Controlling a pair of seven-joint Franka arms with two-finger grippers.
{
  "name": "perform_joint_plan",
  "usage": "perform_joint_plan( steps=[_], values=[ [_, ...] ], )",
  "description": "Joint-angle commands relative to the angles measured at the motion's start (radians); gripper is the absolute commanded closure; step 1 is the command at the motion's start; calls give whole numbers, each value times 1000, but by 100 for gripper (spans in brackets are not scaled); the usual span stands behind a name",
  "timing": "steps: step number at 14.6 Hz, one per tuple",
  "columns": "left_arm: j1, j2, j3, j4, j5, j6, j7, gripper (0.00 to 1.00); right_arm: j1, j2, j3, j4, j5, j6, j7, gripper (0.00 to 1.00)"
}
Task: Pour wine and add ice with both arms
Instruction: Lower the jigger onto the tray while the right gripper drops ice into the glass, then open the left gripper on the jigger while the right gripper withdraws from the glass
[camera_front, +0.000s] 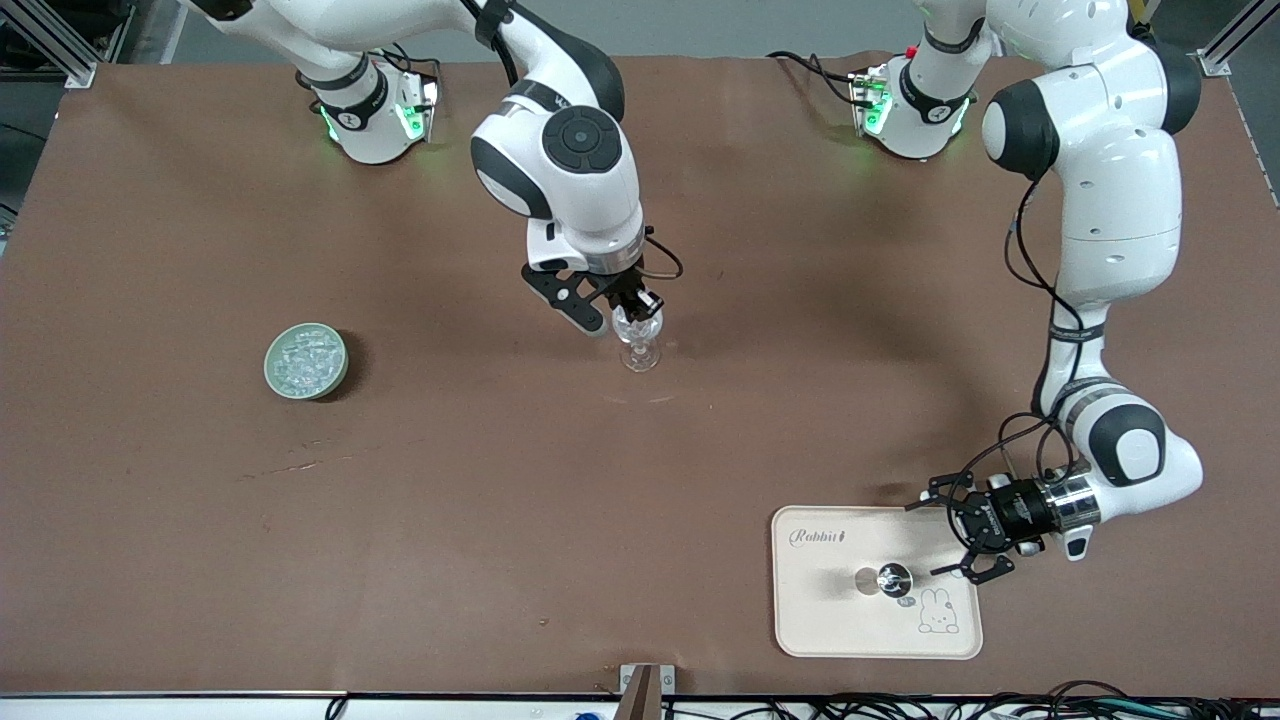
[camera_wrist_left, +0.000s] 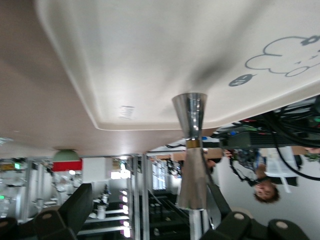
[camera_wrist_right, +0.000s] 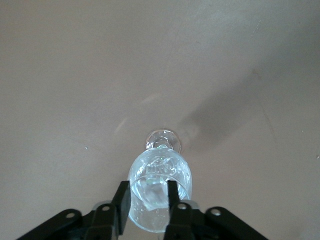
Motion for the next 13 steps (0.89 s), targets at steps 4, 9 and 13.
perform_joint_plan(
  steps=[4, 9, 13],
  values=[
    [-12, -82, 30, -42, 155, -29, 14, 0, -7, 12, 12, 36, -26, -9, 18, 32],
    [-5, -95, 31, -40, 198, -33, 24, 0, -33, -52, 14, 56, -29, -76, -15, 0],
    [12, -189, 30, -36, 452, -50, 217, 0, -109, -179, 11, 57, -35, -176, -217, 0]
  ],
)
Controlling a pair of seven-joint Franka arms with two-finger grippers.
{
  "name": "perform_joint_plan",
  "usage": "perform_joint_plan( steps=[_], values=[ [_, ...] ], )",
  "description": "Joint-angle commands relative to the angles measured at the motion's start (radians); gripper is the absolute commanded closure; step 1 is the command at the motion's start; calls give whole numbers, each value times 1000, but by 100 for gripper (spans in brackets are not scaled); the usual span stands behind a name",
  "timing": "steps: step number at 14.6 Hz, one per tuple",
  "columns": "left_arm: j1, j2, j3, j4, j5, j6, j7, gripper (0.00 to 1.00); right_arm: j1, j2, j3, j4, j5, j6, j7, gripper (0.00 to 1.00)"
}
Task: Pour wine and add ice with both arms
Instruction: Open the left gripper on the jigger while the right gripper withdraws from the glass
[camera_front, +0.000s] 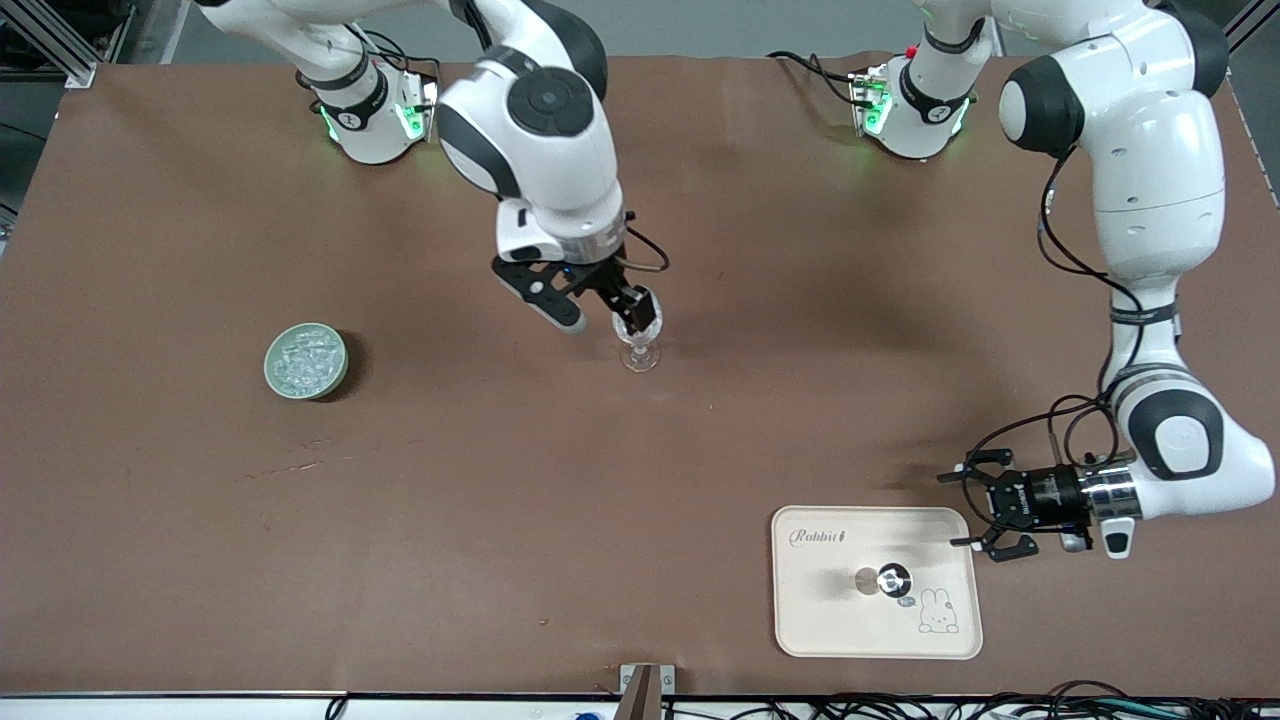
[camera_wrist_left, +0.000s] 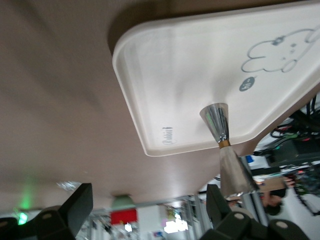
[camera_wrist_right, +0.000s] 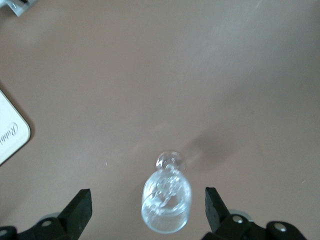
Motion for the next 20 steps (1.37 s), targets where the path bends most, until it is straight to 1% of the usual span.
perform_joint_plan(
  steps=[1, 3, 4, 5, 6, 7, 8, 9, 11, 12, 14, 15, 16, 17, 18, 19, 20],
  values=[
    [-1, -105, 10, -25, 179, -22, 120, 0, -82, -123, 7, -27, -15, -90, -165, 0],
    [-4, -172, 5, -27, 331, -31, 160, 0, -142, -190, -11, -27, -15, -168, -310, 0],
    [-11, -209, 1, -27, 417, -54, 221, 0, -153, -219, -40, -27, -12, -188, -367, 0],
    [-22, -241, -6, -27, 516, -61, 282, 0, -153, -244, -87, -27, -3, -192, -415, 0],
    [-37, -282, -35, -27, 634, -60, 316, 0, -151, -264, -130, -27, 6, -192, -463, 0],
    [-36, -312, -68, -25, 724, -60, 321, 0, -151, -278, -176, -27, 28, -192, -527, 0],
    [-30, -342, -99, -25, 784, -60, 324, 0, -151, -295, -225, -27, 60, -193, -596, 0],
    [-28, -372, -122, -25, 822, -60, 341, 0, -151, -321, -274, -29, 87, -195, -674, 0],
    [-28, -419, -174, -24, 919, -60, 456, 0, -150, -347, -362, -29, 129, -231, -805, 0],
    [-28, -439, -203, -24, 965, -57, 520, 0, -150, -365, -400, -30, 132, -236, -855, 0],
    [-28, -465, -216, -22, 1016, -40, 568, 0, -153, -384, -456, -27, 135, -273, -969, 0],
    [-30, -484, -234, -24, 1034, 22, 570, 0, -153, -401, -486, -27, 143, -285, -1032, 0],
    [-24, -525, -259, -44, 1037, 47, 571, 0, -153, -417, -529, -30, 187, -297, -1099, 0],
    [-13, -553, -262, -59, 1051, 55, 581, 0, -151, -425, -572, -30, 222, -313, -1157, 0],
    [-15, -571, -266, -64, 1088, 47, 587, 0, -151, -430, -616, -30, 236, -319, -1229, 0],
    [-16, -606, -286, -87, 1134, 43, 619, 0, -153, -430, -647, -29, 236, -319, -1295, 0],
    [-13, -658, -308, -146, 1166, 44, 652, 0, -158, -430, -673, -29, 236, -319, -1354, 0]
  ],
)
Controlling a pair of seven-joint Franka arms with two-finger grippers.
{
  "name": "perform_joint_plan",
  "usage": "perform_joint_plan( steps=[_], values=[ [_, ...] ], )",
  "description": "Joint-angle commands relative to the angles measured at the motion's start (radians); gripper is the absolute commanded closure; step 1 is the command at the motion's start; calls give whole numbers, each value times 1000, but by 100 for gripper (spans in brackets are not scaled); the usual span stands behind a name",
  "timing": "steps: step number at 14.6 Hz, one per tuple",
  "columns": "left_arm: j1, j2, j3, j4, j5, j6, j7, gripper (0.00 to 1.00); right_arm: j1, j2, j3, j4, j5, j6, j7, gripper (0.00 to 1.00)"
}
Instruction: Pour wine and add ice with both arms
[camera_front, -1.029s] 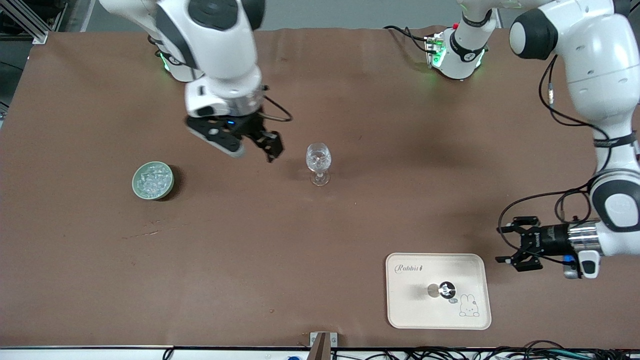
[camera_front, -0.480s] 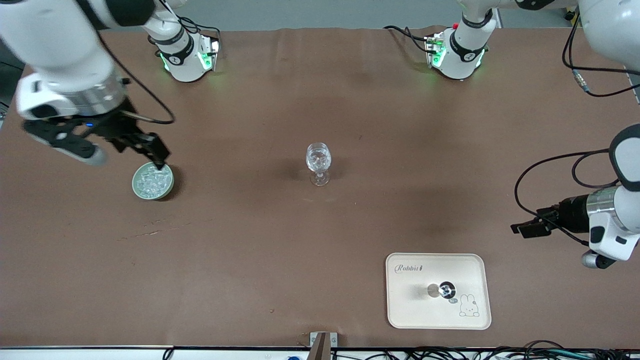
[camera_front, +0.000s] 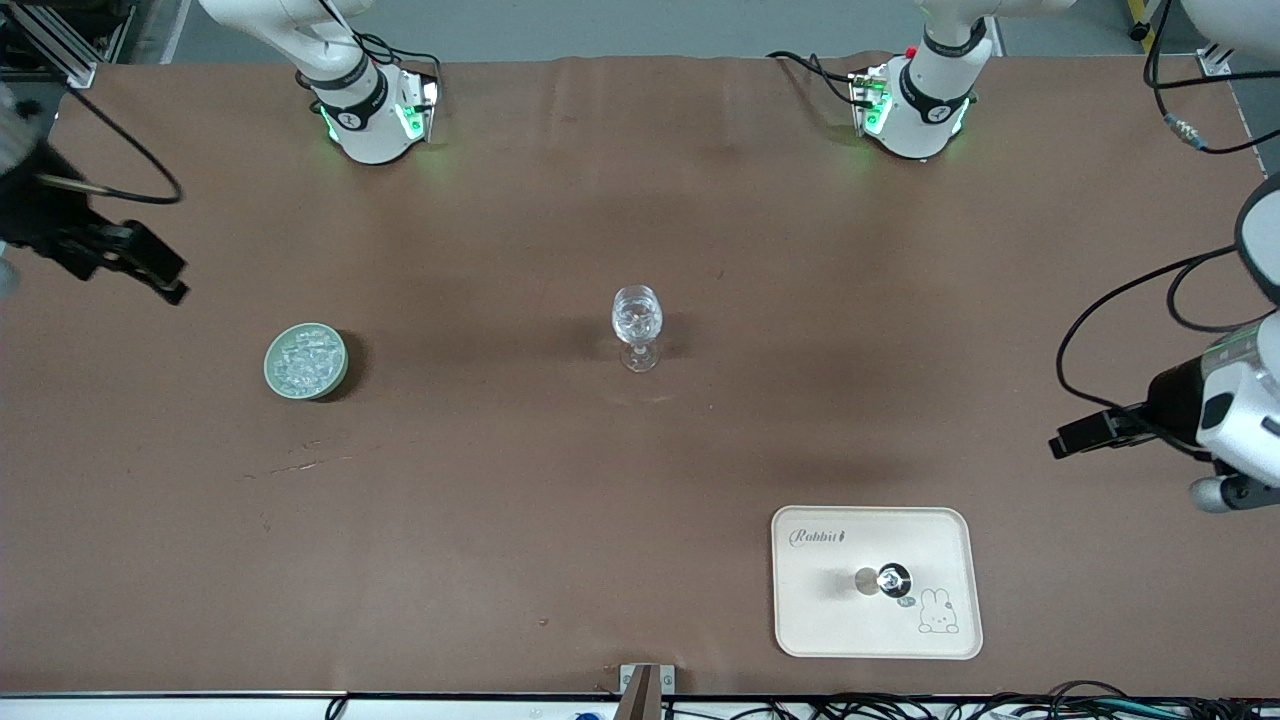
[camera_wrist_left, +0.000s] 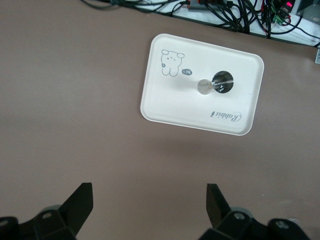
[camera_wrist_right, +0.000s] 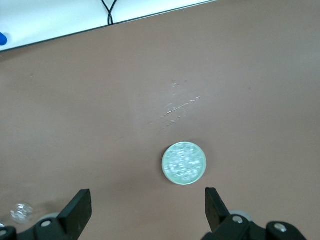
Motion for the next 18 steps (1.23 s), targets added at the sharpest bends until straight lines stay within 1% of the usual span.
perform_joint_plan(
  steps=[1, 3, 4, 6, 8, 9, 11, 12, 14, 18],
  values=[
    [12, -172, -46, -188, 73, 21, 64, 0, -26, -25, -63, -29, 27, 4, -167, 0],
    [8, -275, -53, -302, 80, 33, 68, 0, -96, -25, -60, -29, 27, -42, -240, 0],
    [6, -319, -70, -350, 93, 33, 68, 0, -107, -23, -57, -27, 25, -53, -247, 0],
    [9, -378, -98, -407, 122, 28, 69, 0, -104, -20, -57, -7, 28, -53, -240, 0],
    [3, -366, -99, -398, 123, 16, 46, 0, -110, -19, -55, -1, 27, -50, -244, 0],
    [-2, -330, -99, -372, 124, 16, 43, 0, -112, -19, -52, 8, 27, -50, -244, 0],
    [1, -280, -101, -275, 115, 10, 40, 0, -104, -19, -52, 11, 28, -52, -222, 0],
    [1, -283, -101, -272, 115, 2, 38, 0, -103, -17, -52, 13, 39, -52, -191, 0],
    [-2, -318, -104, -304, 115, -27, 31, 0, -103, -17, -52, 13, 59, -52, -177, 0],
    [0, -389, -104, -381, 100, -4, 35, 0, -101, -19, -54, 11, 57, -55, -183, 0]
  ],
)
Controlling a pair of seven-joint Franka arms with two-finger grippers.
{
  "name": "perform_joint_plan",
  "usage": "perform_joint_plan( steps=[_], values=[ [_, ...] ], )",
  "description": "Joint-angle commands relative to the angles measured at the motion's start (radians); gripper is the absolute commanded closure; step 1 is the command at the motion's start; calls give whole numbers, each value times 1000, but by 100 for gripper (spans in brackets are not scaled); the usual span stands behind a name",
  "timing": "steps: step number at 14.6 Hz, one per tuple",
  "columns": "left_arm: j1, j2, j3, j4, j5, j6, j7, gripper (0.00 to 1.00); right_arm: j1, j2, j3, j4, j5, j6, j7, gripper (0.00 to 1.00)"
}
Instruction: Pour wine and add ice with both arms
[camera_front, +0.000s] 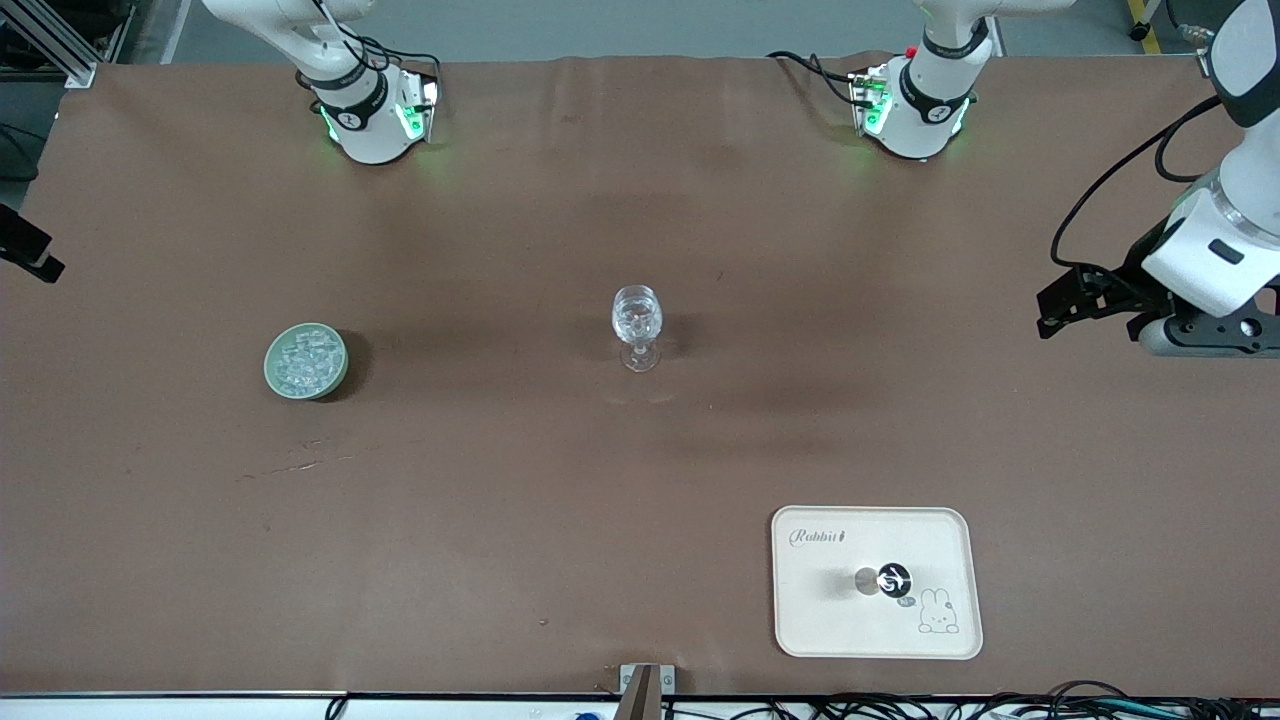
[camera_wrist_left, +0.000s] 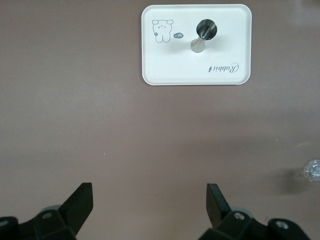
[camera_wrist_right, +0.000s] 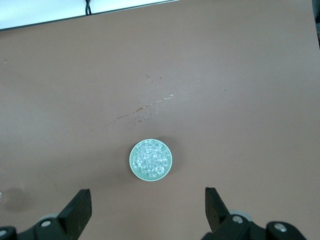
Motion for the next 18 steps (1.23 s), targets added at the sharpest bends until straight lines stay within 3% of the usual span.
perform_joint_plan(
  steps=[1, 8, 18],
  values=[
    [1, -79, -4, -84, -12, 19, -7, 0, -2, -16, 2, -7, 21, -7, 16, 0],
    [-14, -148, 8, -178, -49, 56, -10, 0, -2, -16, 2, -7, 22, -27, 18, 0],
    [-11, -145, 8, -179, -21, 50, 111, 0, 9, -16, 5, -2, 24, -41, 22, 0]
  ],
)
